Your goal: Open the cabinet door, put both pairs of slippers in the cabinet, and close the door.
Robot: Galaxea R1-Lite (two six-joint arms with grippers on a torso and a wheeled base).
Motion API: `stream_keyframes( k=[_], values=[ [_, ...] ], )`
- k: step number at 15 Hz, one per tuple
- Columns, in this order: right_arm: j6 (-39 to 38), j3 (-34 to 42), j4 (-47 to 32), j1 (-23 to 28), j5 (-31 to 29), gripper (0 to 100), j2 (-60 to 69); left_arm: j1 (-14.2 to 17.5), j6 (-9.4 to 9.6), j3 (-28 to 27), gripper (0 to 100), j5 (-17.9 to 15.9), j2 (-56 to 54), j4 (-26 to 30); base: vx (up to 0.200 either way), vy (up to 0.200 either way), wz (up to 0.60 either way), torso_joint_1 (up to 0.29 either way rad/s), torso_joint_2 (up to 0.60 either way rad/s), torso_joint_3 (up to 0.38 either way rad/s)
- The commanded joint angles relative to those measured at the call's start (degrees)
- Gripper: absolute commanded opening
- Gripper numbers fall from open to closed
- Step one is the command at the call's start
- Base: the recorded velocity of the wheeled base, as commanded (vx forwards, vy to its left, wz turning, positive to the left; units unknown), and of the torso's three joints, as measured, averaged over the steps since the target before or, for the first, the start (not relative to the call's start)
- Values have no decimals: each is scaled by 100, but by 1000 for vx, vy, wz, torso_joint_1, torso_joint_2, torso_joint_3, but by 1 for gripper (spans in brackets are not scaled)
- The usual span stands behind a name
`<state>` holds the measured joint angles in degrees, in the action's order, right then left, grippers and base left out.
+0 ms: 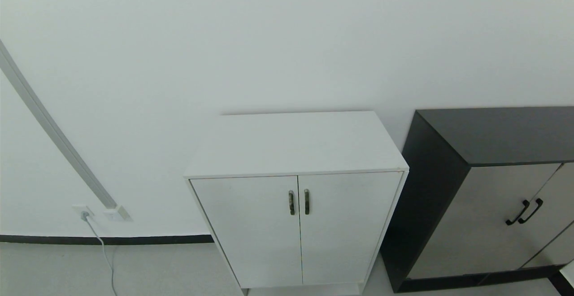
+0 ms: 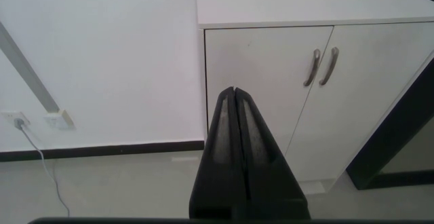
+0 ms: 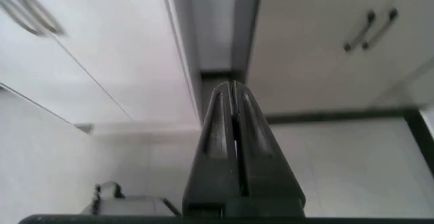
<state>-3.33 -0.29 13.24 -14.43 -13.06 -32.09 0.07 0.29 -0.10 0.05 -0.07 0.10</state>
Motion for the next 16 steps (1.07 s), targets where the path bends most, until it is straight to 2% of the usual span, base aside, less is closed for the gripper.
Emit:
stream_keyframes(
  k=[1,4,8,10,12,13,15,16],
  values=[
    [25,29,-507,-42,84,0,537,1,6,1,0,4,7,-1,0,0,0,0,0,0],
    [131,20,-1113,-209,269,0,985,1,6,1,0,4,7,-1,0,0,0,0,0,0],
    [139,3,-1210,-209,462,0,1284,1,6,1,0,4,7,-1,0,0,0,0,0,0],
    [157,-6,-1192,-218,752,0,1442,1,6,1,0,13,7,-1,0,0,0,0,0,0],
    [394,20,-1341,-165,1420,0,1618,1,6,1,0,13,7,-1,0,0,0,0,0,0],
    [649,12,-1359,-33,1499,0,1644,1,-3,1,0,13,7,-1,0,0,0,0,0,0],
    [632,12,-1359,116,1499,0,1706,1,-3,1,0,13,7,-1,0,0,0,0,0,0],
    [649,12,-1368,441,1499,0,1873,1,-3,1,0,13,7,-1,0,0,0,0,0,0]
  ],
)
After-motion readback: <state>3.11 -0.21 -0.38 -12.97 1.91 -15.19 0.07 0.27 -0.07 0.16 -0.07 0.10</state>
